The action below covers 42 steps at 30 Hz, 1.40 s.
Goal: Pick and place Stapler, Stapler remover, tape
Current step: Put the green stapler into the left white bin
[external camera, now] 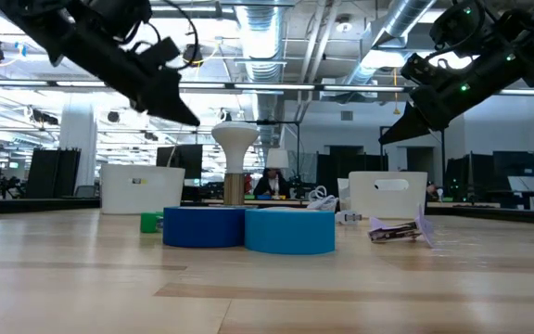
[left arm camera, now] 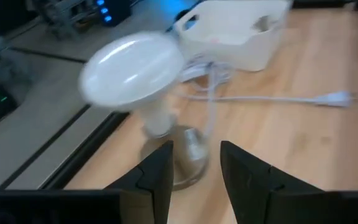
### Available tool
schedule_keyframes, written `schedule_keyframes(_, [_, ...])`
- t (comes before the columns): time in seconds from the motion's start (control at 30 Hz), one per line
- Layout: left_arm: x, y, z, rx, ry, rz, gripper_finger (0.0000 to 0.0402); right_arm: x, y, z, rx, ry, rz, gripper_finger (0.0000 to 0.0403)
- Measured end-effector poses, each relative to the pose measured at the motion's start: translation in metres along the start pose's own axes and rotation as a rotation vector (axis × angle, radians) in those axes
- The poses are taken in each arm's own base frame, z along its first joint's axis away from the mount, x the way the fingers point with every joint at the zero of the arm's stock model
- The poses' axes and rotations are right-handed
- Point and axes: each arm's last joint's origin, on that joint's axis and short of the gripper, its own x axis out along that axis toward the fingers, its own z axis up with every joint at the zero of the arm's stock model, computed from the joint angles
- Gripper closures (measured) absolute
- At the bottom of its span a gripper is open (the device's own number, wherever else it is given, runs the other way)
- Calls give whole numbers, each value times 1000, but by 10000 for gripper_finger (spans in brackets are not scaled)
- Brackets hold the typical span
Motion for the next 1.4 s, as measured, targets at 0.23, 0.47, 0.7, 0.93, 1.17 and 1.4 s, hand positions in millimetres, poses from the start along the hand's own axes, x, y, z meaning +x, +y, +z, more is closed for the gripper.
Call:
schedule_keyframes(0.23, [-18, -34, 7, 60, -55, -199, 279, 0, 0, 0, 0, 0, 0, 403])
schedule_keyframes(0.47, [-39, -66, 4, 104, -79, -466, 279, 0, 0, 0, 0, 0, 0, 403])
schedule_keyframes(0.7, [-43, -78, 0, 85, -49, -513, 279, 0, 0, 0, 0, 0, 0, 403])
schedule_keyframes(0.93, [-24, -98, -24, 62, 126, -596, 279, 0, 0, 0, 0, 0, 0, 403])
schedule_keyframes(1.17, [-9, -110, -46, 109, 244, -641, 279, 0, 0, 0, 0, 0, 0, 403])
schedule_keyframes(1.4, [-5, -114, -53, 100, 285, -642, 279, 0, 0, 0, 0, 0, 0, 403])
